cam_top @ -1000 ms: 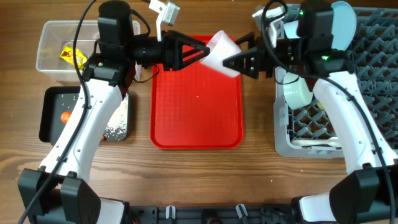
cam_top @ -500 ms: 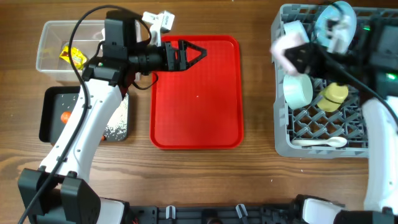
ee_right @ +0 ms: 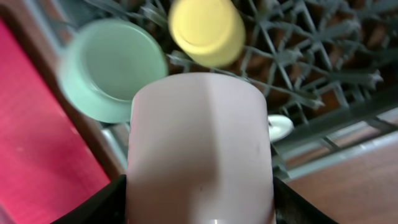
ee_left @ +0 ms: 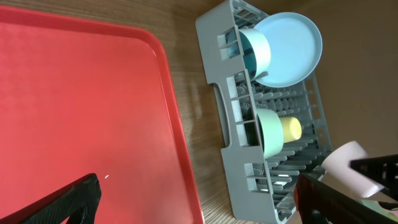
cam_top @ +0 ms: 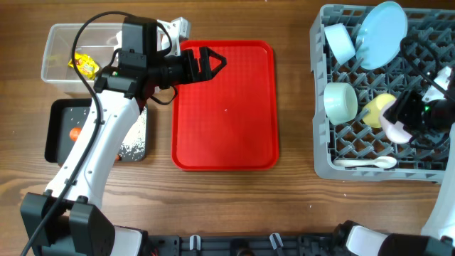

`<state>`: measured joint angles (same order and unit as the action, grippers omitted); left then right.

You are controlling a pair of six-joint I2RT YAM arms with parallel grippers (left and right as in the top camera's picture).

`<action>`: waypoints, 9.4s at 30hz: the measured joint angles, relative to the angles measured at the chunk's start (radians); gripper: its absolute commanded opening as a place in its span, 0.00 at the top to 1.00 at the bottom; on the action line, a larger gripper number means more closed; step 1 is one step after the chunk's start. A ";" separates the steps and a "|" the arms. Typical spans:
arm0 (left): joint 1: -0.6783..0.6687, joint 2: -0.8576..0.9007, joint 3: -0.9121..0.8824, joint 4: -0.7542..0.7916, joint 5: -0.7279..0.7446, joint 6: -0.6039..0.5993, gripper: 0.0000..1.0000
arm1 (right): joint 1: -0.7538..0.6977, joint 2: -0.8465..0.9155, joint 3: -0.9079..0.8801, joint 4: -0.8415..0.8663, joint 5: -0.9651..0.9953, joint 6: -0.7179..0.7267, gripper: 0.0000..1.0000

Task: Sort waste into correct bins and load items into the dishwasher rack

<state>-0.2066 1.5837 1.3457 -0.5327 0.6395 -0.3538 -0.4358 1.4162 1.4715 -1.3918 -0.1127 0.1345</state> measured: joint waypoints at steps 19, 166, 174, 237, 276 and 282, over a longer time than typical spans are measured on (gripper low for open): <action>0.000 0.000 0.000 0.000 -0.007 0.000 0.00 | -0.015 0.222 0.001 -0.012 0.122 0.019 0.45; 0.000 0.000 0.000 -0.002 -0.007 0.000 0.00 | -0.076 0.142 -0.119 0.231 -0.134 0.017 0.60; 0.000 0.000 0.000 -0.003 -0.007 0.000 0.00 | -0.076 -0.107 0.230 0.048 -0.211 -0.101 0.04; 0.000 0.000 0.000 -0.003 -0.014 0.000 0.00 | 0.501 -1.399 -1.464 1.401 -0.076 -0.014 0.00; 0.152 -1.374 -1.118 0.647 -0.418 0.135 0.00 | 0.501 -1.403 -1.464 1.401 -0.069 -0.014 0.00; 0.173 -1.456 -1.249 0.666 -0.435 0.132 0.00 | 0.501 -1.403 -1.464 1.401 -0.069 -0.014 0.00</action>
<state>-0.0338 0.1280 0.0967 0.1329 0.2047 -0.2218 0.0650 0.0128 0.0078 0.0090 -0.1818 0.1200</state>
